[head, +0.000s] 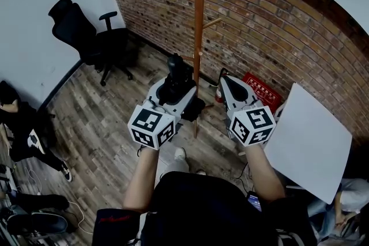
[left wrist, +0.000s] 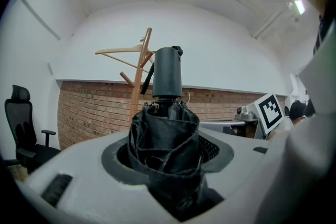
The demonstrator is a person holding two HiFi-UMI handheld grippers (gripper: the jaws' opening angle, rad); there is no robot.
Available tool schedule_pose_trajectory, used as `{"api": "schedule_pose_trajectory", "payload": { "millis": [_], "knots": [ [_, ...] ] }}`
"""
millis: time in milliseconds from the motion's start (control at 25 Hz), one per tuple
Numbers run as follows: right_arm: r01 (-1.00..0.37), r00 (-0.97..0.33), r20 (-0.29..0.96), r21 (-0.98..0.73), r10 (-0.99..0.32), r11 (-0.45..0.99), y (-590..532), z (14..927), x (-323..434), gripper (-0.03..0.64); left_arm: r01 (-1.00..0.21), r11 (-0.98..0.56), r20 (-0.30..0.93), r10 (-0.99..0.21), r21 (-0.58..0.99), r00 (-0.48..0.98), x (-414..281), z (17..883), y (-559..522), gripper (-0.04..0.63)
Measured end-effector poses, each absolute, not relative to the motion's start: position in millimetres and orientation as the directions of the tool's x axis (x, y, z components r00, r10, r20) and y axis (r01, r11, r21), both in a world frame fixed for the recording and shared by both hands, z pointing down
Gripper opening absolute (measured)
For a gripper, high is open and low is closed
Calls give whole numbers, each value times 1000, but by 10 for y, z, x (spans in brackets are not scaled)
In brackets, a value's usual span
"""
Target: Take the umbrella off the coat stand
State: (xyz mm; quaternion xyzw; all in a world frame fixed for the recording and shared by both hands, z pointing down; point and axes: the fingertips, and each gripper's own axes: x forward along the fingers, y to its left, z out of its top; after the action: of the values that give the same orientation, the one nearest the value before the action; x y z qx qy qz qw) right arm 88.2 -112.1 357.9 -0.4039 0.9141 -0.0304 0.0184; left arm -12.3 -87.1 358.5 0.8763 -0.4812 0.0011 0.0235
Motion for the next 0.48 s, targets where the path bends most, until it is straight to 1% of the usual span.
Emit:
{"api": "schedule_pose_trajectory", "payload": {
  "millis": [480],
  "knots": [
    [-732,-678,-31,-58,-734,679,-953,3488,856,28,-842,-539,8,-842,25,539,-120,3519,-706,250]
  ]
}}
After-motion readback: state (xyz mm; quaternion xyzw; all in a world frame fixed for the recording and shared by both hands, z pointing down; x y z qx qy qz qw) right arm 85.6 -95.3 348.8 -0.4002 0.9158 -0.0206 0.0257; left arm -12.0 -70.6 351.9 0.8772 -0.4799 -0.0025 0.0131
